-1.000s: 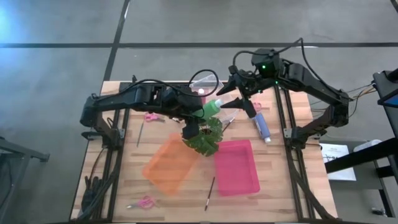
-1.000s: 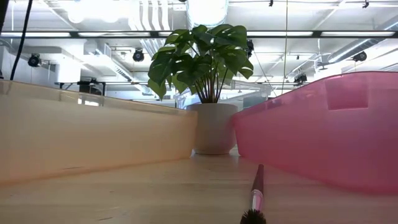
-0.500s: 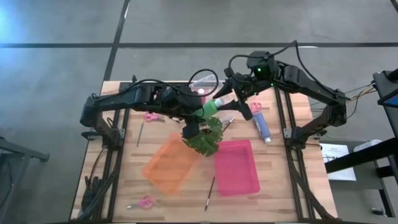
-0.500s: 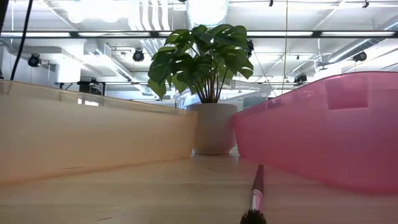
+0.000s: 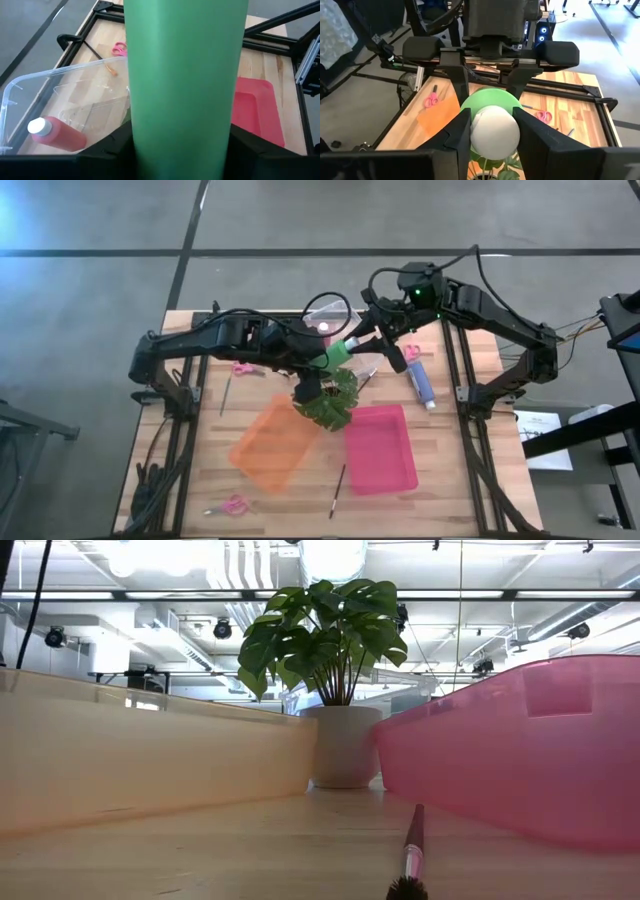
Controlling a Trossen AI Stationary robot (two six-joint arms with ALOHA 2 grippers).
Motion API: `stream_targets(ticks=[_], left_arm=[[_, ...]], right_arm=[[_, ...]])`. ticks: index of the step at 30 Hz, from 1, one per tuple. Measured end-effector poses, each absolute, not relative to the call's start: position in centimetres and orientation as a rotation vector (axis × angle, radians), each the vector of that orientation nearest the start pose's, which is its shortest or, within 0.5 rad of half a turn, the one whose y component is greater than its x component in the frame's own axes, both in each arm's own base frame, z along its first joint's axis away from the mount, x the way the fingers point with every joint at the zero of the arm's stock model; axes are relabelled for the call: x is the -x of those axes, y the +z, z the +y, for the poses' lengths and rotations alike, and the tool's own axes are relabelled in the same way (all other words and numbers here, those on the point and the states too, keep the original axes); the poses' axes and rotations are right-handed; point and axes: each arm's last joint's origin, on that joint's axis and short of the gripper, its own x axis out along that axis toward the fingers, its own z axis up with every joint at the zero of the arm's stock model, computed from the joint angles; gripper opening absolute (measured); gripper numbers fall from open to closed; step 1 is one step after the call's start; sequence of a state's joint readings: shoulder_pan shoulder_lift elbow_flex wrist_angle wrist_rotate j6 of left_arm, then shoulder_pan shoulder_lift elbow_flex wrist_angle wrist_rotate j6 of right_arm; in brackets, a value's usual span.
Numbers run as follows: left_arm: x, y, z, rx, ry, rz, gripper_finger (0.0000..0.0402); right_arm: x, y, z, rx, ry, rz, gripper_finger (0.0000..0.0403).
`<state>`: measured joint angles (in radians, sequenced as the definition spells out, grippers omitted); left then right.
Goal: Pick & Place Paint Supplies
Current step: Put the green acrylic craft paint bottle into the transparent bin
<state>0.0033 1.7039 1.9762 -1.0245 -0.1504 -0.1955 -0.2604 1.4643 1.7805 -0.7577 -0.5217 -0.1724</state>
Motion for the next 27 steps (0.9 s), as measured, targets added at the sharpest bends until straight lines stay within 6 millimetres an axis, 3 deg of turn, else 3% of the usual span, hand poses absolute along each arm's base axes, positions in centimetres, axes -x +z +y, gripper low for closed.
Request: stream_targets(ticks=[9,14,20,27], left_arm=[[-34.0,43.0,0.7,0.136,0.248,0.696,0.034],[-31.6,44.2,1.1,0.096,0.375,0.704,0.0391],[-26.2,46.6,1.6,0.093,0.575,0.679,0.0384],[-21.4,47.5,1.9,0.139,0.764,0.698,0.0345]], right_arm=[[-28.4,45.7,-6.1,-0.009,0.29,0.41,0.0112],[-28.1,45.8,-6.1,-0.001,0.257,0.414,0.0112],[-26.6,45.7,-6.6,-0.036,0.167,0.492,0.0112],[-25.9,43.7,-8.0,-0.076,-0.041,0.718,0.0112]])
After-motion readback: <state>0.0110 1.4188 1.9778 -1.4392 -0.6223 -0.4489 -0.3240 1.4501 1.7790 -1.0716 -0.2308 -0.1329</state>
